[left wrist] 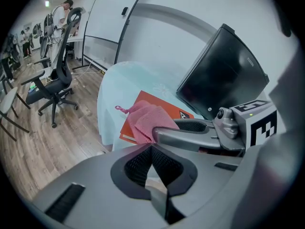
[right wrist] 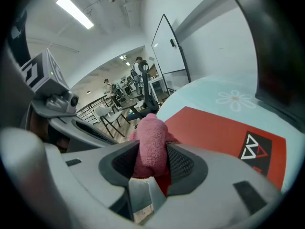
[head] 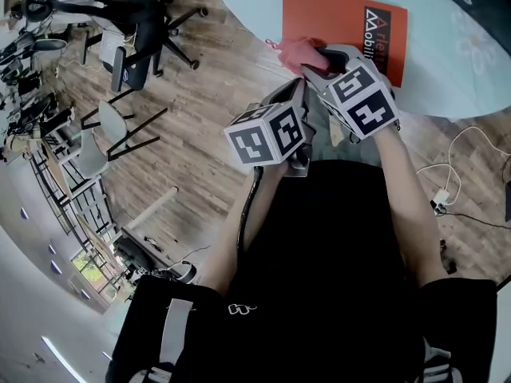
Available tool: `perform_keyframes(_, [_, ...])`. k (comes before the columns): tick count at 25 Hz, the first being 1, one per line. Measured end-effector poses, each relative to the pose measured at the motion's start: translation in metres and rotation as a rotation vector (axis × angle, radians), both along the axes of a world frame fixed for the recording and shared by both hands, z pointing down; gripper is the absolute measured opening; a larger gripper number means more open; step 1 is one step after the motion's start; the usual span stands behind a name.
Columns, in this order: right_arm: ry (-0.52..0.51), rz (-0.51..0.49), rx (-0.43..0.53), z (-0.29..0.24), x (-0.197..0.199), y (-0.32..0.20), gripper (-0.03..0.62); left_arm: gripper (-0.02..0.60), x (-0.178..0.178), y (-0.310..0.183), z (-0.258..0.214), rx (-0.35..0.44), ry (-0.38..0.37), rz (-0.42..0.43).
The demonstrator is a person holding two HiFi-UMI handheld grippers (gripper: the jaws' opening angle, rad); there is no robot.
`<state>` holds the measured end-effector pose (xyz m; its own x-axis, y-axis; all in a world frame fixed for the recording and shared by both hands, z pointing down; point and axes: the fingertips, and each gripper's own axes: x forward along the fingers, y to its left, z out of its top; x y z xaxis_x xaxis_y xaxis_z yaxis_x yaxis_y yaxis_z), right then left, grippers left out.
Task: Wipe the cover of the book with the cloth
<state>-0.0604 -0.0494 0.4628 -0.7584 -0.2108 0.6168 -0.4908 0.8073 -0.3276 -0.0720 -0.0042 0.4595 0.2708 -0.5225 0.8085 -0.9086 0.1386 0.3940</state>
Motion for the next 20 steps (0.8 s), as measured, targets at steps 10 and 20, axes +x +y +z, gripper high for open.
perform_keyframes(10, [-0.002,0.043,0.003,-0.001,0.020,-0.004,0.169,0.011,0.022,-0.006,0.001,-0.003,0.007,0.059])
perform_keyframes(20, [0.006,0.113,0.012,-0.001,0.047,-0.012,0.169,0.011,0.047,-0.016,0.004,0.001,0.038,0.127])
